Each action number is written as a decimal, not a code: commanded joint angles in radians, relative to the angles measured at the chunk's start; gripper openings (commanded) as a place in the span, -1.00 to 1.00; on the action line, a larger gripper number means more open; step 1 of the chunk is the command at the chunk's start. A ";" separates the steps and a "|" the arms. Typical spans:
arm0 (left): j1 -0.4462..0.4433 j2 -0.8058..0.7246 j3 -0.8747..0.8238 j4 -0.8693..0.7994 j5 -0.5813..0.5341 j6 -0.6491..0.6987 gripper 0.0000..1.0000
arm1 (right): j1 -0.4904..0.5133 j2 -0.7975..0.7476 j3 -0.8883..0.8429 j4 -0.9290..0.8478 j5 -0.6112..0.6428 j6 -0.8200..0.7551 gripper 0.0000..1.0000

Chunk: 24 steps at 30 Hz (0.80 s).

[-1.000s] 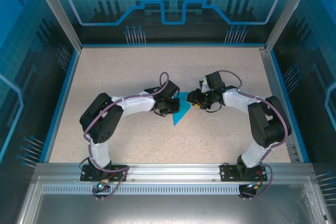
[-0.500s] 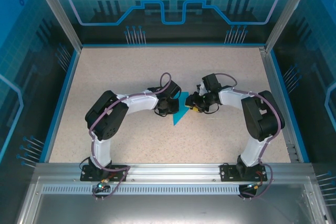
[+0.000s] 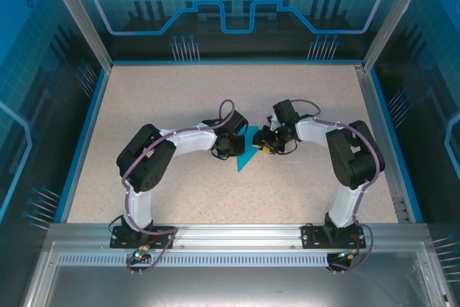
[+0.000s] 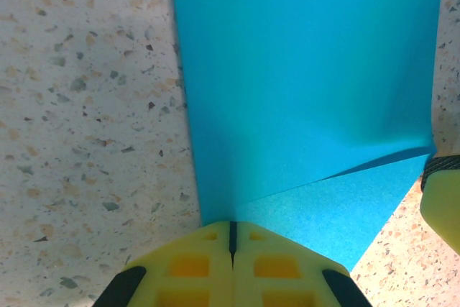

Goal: Fold a paper plane with a square sheet of paper (pick it up from the middle)
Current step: Fourth fold the wing at the center of the table.

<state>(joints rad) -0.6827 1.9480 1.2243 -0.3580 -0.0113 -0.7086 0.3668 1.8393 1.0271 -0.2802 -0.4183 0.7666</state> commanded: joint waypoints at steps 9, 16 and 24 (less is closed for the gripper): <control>0.008 0.022 -0.004 -0.063 -0.016 -0.023 -1.00 | 0.010 0.023 0.021 -0.023 0.002 0.007 -0.21; 0.009 0.019 -0.008 -0.063 -0.017 -0.025 -1.00 | 0.009 0.023 0.019 -0.025 0.016 0.011 -0.19; 0.009 0.017 -0.010 -0.062 -0.015 -0.025 -1.00 | 0.009 0.024 0.014 0.013 -0.026 0.014 -0.25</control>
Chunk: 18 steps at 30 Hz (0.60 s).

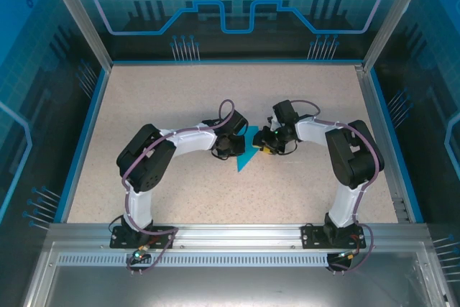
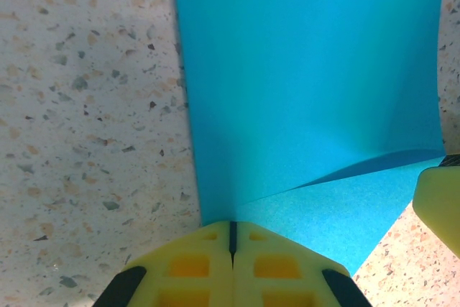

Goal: Fold a paper plane with a square sheet of paper (pick it up from the middle)
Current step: Fourth fold the wing at the center of the table.

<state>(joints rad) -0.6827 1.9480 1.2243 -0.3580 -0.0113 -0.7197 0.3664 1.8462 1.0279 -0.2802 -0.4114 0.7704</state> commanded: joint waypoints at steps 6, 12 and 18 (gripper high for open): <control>0.008 0.014 -0.008 -0.063 -0.013 -0.014 -1.00 | 0.010 0.024 0.011 0.054 -0.105 0.008 -0.41; 0.008 -0.001 -0.001 -0.071 -0.013 -0.008 -1.00 | 0.010 0.049 0.006 0.073 -0.197 -0.006 -0.51; 0.009 -0.014 0.006 -0.083 -0.014 -0.004 -1.00 | 0.009 0.073 0.005 0.073 -0.205 -0.017 -0.83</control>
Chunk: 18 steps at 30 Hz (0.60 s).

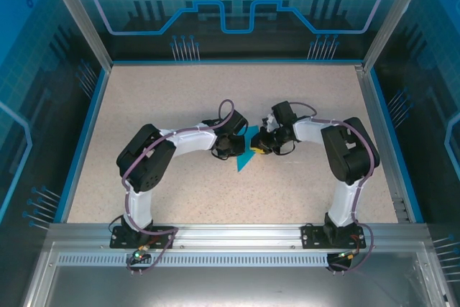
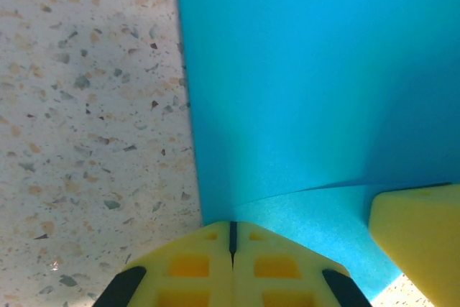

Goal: Fold a paper plane with a square sheet of paper (pick it up from the middle)
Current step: Fourth fold the wing at the center of the table.

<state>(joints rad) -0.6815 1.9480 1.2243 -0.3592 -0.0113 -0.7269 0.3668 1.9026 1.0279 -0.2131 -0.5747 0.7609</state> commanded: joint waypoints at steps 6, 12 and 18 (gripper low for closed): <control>0.013 -0.094 0.005 -0.096 -0.015 0.016 -0.72 | 0.009 -0.069 -0.026 0.036 0.019 0.025 -1.00; 0.016 -0.241 -0.027 -0.123 -0.073 0.037 -0.45 | 0.010 -0.217 -0.043 -0.038 0.144 0.020 -1.00; 0.022 -0.383 -0.101 -0.066 -0.105 0.057 -0.17 | 0.032 -0.343 -0.045 -0.132 0.288 0.062 -1.00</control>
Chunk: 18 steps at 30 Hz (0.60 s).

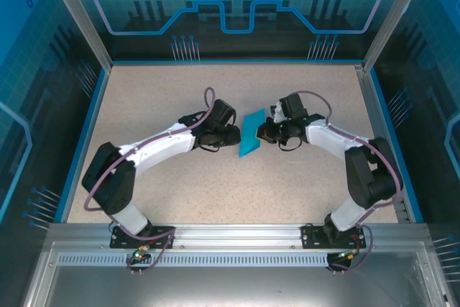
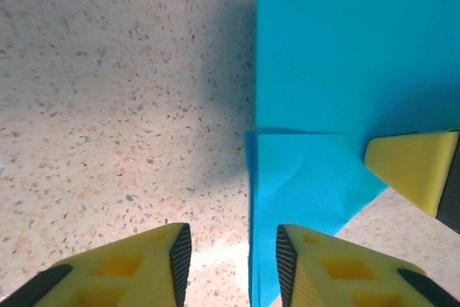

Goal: Fold a paper plane with a square sheet of paper (pick it up from the middle)
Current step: Fourth fold the wing at the center of the table.

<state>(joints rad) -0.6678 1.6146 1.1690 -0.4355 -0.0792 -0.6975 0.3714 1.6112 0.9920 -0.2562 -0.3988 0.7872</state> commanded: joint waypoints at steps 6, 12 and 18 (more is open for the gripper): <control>0.007 -0.144 -0.158 0.172 0.047 0.132 -0.14 | 0.109 -0.168 -0.018 -0.111 0.315 0.180 -1.00; 0.007 -0.209 -0.256 0.286 0.086 0.179 0.06 | 0.172 -0.106 0.065 -0.145 0.361 0.285 -1.00; -0.002 -0.209 -0.359 0.423 0.105 0.243 0.45 | 0.185 -0.002 0.049 -0.073 0.300 0.402 -1.00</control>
<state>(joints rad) -0.6647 1.4170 0.8555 -0.1192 -0.0017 -0.5137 0.5438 1.5650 1.0435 -0.3435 -0.0879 1.1007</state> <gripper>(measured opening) 0.719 0.040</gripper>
